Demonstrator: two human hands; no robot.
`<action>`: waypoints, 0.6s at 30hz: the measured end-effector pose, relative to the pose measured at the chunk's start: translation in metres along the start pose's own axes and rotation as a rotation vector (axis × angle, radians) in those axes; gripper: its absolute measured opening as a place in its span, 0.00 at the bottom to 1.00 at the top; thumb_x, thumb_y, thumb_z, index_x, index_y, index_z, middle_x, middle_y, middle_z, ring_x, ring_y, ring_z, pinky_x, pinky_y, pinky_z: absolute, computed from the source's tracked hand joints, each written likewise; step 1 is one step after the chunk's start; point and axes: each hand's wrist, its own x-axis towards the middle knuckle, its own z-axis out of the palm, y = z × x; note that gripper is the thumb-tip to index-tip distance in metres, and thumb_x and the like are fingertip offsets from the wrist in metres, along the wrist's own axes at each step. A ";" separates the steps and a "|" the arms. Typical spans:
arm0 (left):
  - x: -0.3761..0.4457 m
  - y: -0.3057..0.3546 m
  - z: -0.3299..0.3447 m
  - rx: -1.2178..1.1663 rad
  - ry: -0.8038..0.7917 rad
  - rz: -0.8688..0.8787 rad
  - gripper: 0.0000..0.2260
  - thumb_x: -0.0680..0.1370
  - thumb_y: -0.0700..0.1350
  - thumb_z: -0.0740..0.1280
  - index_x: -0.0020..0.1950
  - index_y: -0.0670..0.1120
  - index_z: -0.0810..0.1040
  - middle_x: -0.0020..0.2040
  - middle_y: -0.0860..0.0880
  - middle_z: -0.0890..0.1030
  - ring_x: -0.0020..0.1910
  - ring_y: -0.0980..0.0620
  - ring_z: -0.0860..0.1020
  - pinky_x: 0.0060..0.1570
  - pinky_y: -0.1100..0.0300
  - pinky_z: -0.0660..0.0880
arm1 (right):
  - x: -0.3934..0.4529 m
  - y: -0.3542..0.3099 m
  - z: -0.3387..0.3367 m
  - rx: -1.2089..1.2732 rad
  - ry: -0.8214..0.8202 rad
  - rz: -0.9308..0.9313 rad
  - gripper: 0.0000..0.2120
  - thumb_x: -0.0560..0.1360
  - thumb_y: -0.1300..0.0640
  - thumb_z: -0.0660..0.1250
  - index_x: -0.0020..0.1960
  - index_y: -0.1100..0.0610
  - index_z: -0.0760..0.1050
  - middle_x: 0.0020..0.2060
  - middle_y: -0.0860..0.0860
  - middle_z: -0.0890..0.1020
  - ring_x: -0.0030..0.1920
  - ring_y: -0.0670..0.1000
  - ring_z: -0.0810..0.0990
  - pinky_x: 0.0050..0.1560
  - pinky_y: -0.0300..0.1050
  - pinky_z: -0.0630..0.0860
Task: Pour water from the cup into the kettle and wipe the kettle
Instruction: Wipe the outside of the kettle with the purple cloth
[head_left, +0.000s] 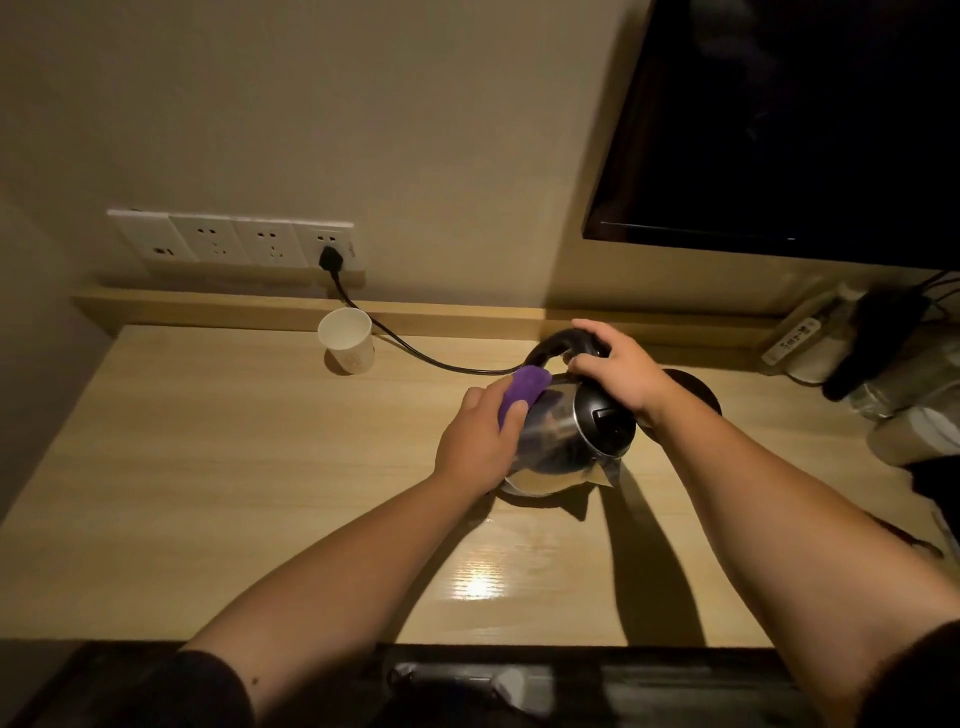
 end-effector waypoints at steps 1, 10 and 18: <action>0.000 0.003 0.002 0.015 0.002 0.012 0.20 0.82 0.57 0.54 0.74 0.56 0.61 0.63 0.50 0.70 0.52 0.56 0.73 0.49 0.60 0.74 | -0.001 0.001 0.001 0.023 0.007 0.009 0.29 0.75 0.54 0.70 0.73 0.41 0.66 0.63 0.52 0.73 0.55 0.54 0.77 0.56 0.53 0.79; -0.005 0.023 0.012 0.202 0.059 0.167 0.20 0.82 0.56 0.52 0.75 0.55 0.61 0.60 0.49 0.68 0.53 0.53 0.71 0.49 0.57 0.75 | -0.002 0.002 0.004 0.064 0.015 -0.002 0.29 0.75 0.52 0.69 0.73 0.41 0.65 0.66 0.52 0.72 0.58 0.55 0.77 0.58 0.58 0.79; 0.009 0.021 0.015 0.254 0.062 0.183 0.17 0.83 0.52 0.53 0.71 0.51 0.68 0.64 0.49 0.70 0.59 0.52 0.70 0.49 0.59 0.72 | -0.001 0.005 0.003 0.072 0.023 -0.018 0.27 0.77 0.54 0.68 0.73 0.43 0.66 0.64 0.52 0.74 0.58 0.55 0.77 0.58 0.56 0.79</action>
